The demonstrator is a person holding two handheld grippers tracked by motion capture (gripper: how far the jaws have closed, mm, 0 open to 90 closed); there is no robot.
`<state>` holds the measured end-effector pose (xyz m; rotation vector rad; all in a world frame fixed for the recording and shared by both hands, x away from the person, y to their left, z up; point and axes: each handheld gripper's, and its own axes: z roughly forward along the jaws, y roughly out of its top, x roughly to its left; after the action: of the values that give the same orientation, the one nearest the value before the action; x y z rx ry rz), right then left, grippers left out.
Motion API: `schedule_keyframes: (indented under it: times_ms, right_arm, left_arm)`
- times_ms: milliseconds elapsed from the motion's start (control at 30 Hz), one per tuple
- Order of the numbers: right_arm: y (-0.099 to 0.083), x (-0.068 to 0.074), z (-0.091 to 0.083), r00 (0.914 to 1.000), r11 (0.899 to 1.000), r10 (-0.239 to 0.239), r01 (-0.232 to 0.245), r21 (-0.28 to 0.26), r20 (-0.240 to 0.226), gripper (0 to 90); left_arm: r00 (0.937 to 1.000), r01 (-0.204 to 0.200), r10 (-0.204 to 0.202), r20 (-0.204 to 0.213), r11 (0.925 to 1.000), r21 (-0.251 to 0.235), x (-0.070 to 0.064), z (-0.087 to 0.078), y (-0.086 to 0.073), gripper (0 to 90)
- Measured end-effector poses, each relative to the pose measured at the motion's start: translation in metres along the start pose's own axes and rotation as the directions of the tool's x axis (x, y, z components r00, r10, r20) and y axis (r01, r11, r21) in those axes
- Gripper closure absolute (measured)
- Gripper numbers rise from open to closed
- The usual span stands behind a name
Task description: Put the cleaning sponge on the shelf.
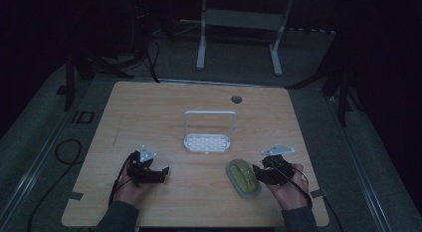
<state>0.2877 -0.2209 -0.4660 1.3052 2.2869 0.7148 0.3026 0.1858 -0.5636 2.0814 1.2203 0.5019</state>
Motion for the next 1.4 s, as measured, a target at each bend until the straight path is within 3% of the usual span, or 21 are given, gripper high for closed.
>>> schedule_keyframes:
  times_ms: [700,1400]
  right_arm:
    - [0.012,0.005,0.007,0.9971,0.997,0.032,-0.027,0.069,-0.069,53.1]
    - [0.023,0.014,0.017,0.9913,0.990,0.018,0.001,0.140,-0.130,57.8]
  left_arm:
    - [1.0000,0.000,0.000,0.000,1.0000,0.000,0.000,0.000,0.000,11.2]
    - [1.0000,0.000,0.000,0.000,1.0000,0.000,0.000,0.000,0.000,11.2]
